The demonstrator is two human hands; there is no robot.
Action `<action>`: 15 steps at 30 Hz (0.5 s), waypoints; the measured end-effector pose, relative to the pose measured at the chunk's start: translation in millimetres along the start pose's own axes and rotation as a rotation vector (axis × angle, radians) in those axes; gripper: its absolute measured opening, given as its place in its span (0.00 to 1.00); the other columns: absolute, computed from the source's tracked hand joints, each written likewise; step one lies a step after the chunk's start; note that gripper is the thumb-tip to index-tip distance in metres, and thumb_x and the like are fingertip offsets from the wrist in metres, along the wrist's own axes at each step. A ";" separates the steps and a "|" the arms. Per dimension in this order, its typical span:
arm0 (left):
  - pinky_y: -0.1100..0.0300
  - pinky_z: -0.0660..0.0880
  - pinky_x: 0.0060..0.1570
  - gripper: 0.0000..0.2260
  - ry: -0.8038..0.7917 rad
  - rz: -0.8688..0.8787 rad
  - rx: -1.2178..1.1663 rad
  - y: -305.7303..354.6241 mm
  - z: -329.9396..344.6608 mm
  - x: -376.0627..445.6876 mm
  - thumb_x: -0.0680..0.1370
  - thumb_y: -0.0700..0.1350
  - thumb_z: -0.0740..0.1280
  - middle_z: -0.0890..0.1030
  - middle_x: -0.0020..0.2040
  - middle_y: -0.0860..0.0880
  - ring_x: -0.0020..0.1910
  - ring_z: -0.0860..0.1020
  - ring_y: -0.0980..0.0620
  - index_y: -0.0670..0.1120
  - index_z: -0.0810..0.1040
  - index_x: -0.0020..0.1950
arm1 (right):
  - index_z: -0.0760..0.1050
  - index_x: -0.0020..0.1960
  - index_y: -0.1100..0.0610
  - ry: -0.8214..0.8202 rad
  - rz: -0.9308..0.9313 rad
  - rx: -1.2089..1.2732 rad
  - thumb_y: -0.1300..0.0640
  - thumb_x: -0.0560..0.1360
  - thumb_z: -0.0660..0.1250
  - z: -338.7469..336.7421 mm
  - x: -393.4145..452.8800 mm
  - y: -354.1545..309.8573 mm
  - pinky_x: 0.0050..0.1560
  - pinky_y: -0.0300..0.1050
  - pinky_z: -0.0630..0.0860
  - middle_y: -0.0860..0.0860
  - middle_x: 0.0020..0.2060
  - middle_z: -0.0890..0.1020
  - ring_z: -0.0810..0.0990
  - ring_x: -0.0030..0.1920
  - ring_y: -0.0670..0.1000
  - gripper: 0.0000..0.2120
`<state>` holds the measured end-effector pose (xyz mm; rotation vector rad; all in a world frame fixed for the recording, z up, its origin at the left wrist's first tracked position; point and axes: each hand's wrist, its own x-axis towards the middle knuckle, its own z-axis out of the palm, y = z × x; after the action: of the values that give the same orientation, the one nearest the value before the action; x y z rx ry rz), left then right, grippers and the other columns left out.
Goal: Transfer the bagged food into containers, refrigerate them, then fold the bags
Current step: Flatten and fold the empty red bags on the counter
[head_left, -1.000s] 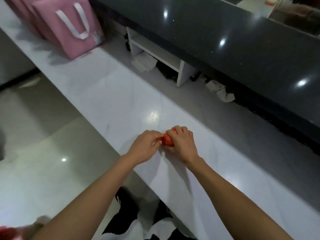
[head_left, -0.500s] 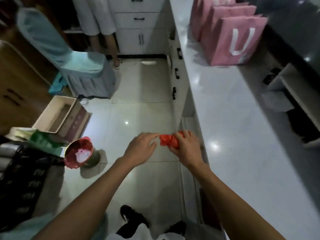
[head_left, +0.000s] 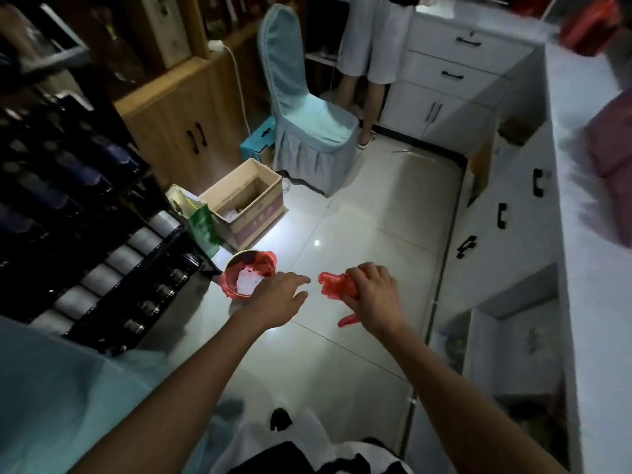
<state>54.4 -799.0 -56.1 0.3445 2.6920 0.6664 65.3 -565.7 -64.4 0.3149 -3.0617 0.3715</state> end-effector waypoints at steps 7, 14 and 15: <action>0.54 0.74 0.55 0.16 0.079 -0.185 -0.084 -79.0 -29.1 11.9 0.83 0.55 0.62 0.77 0.70 0.53 0.64 0.77 0.49 0.56 0.77 0.69 | 0.74 0.63 0.48 -0.102 -0.193 0.038 0.38 0.73 0.71 45.2 87.8 -62.1 0.58 0.54 0.72 0.50 0.59 0.77 0.73 0.58 0.55 0.24; 0.52 0.74 0.60 0.18 0.085 -0.349 -0.142 -140.7 -42.4 63.2 0.83 0.49 0.63 0.77 0.70 0.48 0.66 0.75 0.43 0.53 0.75 0.72 | 0.76 0.61 0.48 -0.211 -0.341 0.029 0.36 0.72 0.70 107.8 198.3 -79.7 0.54 0.53 0.73 0.50 0.55 0.78 0.74 0.56 0.56 0.23; 0.51 0.73 0.62 0.18 0.090 -0.377 -0.143 -150.6 -41.3 74.0 0.83 0.49 0.63 0.76 0.71 0.48 0.67 0.75 0.43 0.53 0.74 0.73 | 0.75 0.62 0.48 -0.234 -0.357 0.036 0.38 0.72 0.71 118.4 215.0 -79.5 0.53 0.53 0.74 0.51 0.55 0.78 0.74 0.56 0.56 0.24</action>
<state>-51.4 -922.2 -115.3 -0.2305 2.6646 0.7638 -130.6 -711.8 -146.8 0.9527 -3.1265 0.3931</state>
